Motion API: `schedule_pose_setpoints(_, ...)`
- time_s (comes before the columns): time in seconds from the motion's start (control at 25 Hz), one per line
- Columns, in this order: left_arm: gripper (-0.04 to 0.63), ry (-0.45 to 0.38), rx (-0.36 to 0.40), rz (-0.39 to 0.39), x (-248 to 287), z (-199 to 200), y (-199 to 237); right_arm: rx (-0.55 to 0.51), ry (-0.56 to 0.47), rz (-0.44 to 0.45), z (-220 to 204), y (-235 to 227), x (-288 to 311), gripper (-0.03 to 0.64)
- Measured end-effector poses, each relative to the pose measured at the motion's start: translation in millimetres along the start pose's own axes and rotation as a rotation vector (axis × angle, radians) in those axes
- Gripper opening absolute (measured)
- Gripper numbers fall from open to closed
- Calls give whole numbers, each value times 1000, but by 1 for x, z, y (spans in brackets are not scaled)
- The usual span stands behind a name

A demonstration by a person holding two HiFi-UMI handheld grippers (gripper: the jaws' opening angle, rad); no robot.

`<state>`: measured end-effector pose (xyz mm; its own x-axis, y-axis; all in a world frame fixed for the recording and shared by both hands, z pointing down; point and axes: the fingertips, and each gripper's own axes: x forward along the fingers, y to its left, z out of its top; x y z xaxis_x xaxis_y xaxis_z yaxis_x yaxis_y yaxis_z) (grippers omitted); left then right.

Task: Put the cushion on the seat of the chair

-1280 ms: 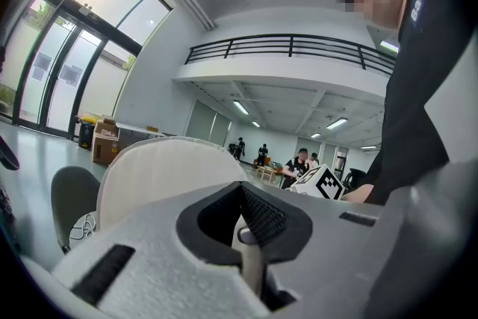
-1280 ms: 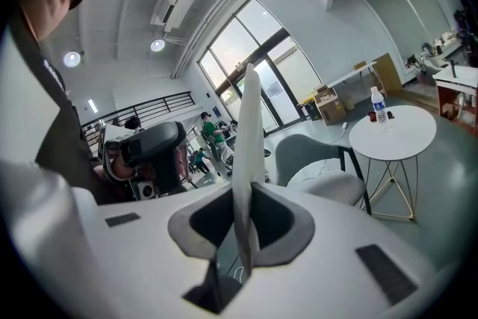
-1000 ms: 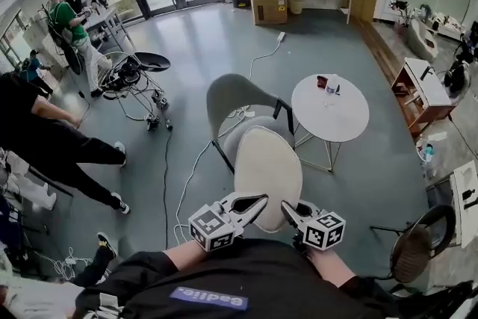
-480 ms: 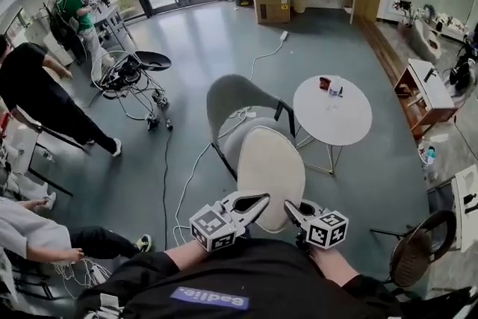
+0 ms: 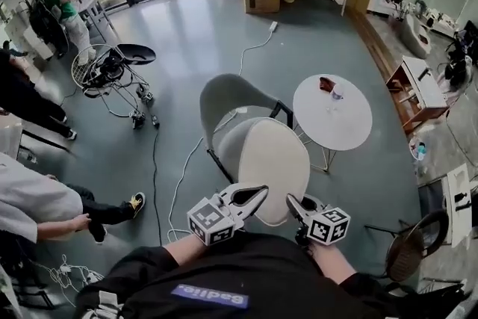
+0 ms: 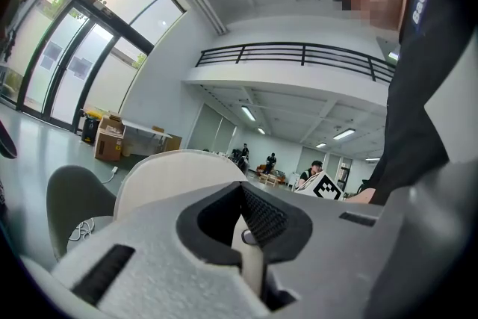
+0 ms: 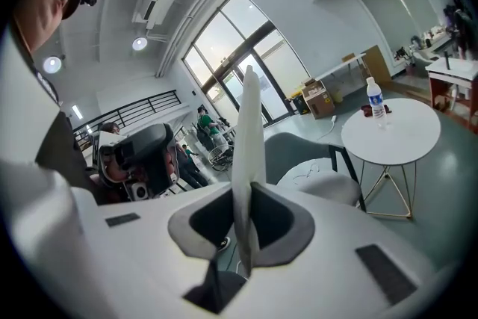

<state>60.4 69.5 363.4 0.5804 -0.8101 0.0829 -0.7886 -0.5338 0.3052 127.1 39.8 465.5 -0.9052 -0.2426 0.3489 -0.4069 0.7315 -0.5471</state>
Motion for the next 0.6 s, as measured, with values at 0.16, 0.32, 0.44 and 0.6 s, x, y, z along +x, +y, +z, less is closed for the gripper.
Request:
schedule_pose_setpoints(0.16, 12, 2, -29, -24, -6, 9, 38, 45, -20, -41, 15, -4, 28, 61)
schedule_pose_setpoints(0.32, 12, 0, -50, -52, -12, 14, 72, 85, -33, -89, 27, -10, 53, 61)
schedule_pose_setpoints(0.44, 12, 0, -64, -68, -17, 17, 94, 109, -49, -113, 36, -9, 70, 61)
schedule_pose_setpoints(0.6, 12, -4, -74, -72, -21, 19, 112, 129, -59, -121, 43, -12, 89, 61)
